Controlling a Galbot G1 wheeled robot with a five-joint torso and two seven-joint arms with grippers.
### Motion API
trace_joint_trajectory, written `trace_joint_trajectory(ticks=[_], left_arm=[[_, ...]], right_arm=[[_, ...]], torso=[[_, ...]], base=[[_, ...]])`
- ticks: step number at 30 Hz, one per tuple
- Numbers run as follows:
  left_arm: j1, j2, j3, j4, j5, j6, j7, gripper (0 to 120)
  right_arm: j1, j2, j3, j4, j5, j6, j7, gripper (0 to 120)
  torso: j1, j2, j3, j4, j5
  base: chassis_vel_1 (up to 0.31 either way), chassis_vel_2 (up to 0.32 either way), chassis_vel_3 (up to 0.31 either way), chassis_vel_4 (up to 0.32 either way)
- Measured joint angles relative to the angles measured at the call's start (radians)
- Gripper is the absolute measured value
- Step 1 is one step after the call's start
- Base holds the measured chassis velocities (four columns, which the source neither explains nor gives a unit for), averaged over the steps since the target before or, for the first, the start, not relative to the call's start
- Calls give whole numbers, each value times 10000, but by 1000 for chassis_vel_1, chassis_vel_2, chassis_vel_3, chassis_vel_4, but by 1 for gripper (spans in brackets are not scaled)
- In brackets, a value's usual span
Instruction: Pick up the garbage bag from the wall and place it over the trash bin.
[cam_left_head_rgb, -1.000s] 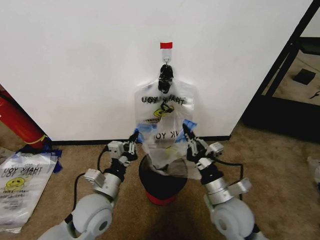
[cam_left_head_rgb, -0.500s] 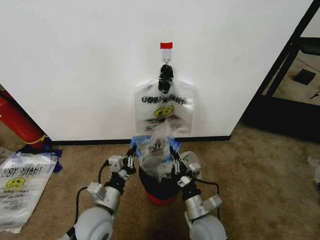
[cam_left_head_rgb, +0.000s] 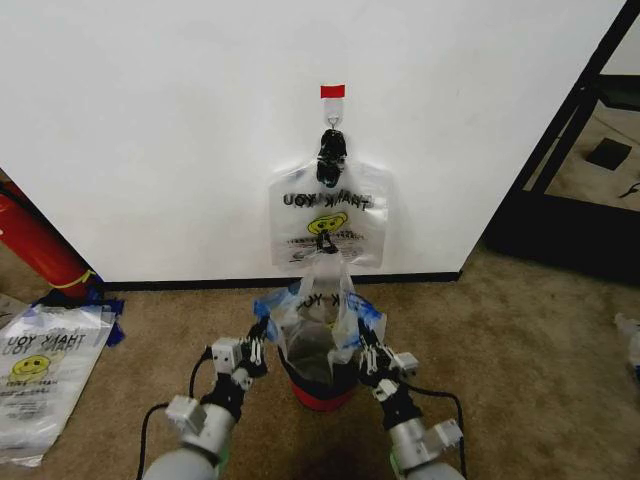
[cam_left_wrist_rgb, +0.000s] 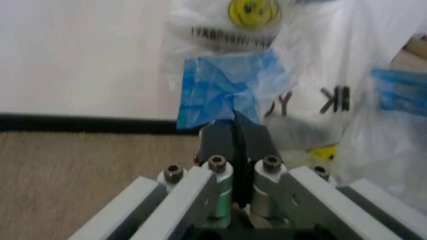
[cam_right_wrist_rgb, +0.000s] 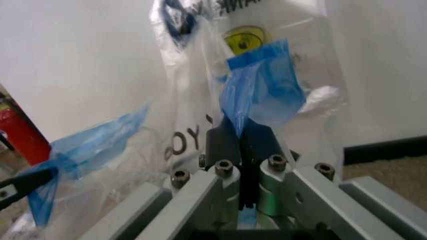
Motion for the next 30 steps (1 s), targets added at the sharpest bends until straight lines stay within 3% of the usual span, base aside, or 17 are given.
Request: trace_joint_trajectory(ticks=[9, 30], left_arm=[[347, 87, -458, -152, 5, 621, -318, 0], [244, 259, 196, 290, 29, 1508, -746, 0]], right_arm=[[-809, -174, 290, 470, -238, -321, 889, 0], [-1256, -79, 413, 230, -869, -1174, 2359, 0]], torso=[[0, 0, 0, -2, 0], [1, 0, 1, -2, 1]], base=[[0, 0, 0, 0], [0, 0, 0, 0]])
